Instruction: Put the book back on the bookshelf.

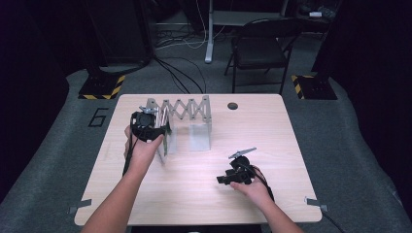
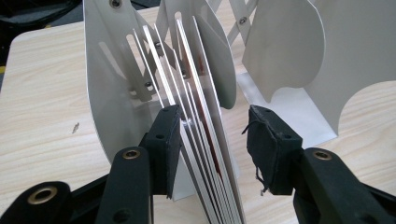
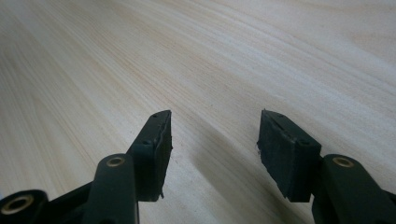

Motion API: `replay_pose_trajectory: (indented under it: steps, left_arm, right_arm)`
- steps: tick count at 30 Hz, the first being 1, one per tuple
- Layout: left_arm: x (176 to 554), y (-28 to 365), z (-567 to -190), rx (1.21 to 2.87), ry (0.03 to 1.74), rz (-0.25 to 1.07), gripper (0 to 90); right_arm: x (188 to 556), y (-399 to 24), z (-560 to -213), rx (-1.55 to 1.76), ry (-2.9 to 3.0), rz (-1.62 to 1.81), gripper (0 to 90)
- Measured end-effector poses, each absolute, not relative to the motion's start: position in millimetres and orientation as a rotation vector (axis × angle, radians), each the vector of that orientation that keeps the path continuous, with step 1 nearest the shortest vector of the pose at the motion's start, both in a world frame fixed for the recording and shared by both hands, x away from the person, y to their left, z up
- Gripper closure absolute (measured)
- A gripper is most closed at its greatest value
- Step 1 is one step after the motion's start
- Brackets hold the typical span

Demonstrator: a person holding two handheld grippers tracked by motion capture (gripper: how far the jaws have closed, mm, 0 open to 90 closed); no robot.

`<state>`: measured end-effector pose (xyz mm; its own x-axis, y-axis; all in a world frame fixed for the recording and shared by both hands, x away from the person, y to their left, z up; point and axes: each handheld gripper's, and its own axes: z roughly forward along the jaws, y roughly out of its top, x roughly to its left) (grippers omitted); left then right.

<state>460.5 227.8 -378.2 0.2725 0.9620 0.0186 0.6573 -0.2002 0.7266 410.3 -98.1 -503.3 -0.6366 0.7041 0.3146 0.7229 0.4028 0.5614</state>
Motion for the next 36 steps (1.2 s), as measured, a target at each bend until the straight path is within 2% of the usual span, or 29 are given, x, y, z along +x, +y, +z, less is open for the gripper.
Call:
replay_pose_trajectory:
  steps: [24,36]
  left_arm:
    - [420,230,-357,2.001,1.271,0.512,52.3]
    - [393,205,-346,2.047,1.126,0.516,50.9]
  right_arm:
    - [410,-100,-503,-1.333,-2.608,-1.071,44.5]
    - [410,-102,-501,-1.348,-2.598,-1.081,44.3]
